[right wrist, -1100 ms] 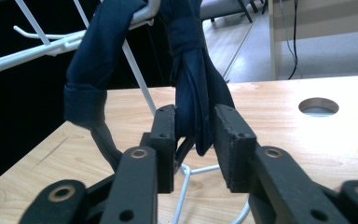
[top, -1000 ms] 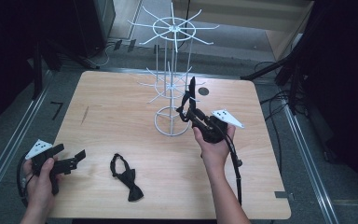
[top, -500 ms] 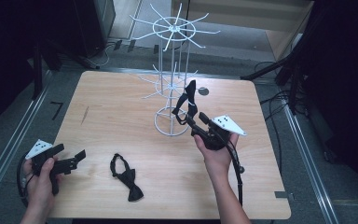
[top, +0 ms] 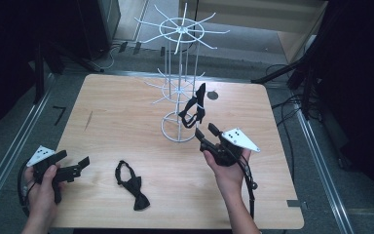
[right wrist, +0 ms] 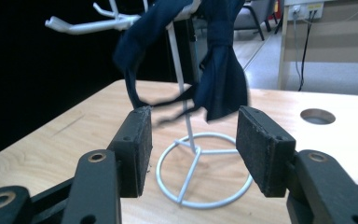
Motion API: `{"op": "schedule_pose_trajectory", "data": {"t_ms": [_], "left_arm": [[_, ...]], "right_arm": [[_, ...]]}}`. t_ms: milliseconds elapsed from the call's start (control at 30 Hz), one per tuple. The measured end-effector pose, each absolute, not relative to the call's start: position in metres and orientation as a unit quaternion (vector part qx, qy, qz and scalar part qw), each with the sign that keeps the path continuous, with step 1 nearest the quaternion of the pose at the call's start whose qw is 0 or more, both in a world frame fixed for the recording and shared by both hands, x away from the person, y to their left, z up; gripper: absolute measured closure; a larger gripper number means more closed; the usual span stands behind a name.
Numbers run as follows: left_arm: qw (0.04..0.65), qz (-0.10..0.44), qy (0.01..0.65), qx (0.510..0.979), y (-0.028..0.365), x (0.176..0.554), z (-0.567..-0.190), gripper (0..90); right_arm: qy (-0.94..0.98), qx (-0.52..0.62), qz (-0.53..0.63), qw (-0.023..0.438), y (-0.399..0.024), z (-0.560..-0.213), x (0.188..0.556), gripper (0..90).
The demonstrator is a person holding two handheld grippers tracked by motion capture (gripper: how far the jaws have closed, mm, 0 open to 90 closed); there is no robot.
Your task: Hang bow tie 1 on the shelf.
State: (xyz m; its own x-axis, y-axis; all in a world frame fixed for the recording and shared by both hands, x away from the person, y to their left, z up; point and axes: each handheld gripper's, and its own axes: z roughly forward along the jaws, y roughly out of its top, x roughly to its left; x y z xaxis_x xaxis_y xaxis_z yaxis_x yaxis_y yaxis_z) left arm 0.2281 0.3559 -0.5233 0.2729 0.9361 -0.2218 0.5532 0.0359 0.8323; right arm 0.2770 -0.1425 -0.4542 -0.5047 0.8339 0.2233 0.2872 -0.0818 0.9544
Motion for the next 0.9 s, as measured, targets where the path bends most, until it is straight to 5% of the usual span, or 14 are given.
{"op": "schedule_pose_trajectory", "data": {"t_ms": [900], "left_arm": [[0.446, 0.213, 0.565, 0.661, 0.356, 0.229, -0.523, 0.0]], "right_arm": [[0.678, 0.43, 0.567, 0.186, -0.112, -0.493, 0.251, 48.4]]}}
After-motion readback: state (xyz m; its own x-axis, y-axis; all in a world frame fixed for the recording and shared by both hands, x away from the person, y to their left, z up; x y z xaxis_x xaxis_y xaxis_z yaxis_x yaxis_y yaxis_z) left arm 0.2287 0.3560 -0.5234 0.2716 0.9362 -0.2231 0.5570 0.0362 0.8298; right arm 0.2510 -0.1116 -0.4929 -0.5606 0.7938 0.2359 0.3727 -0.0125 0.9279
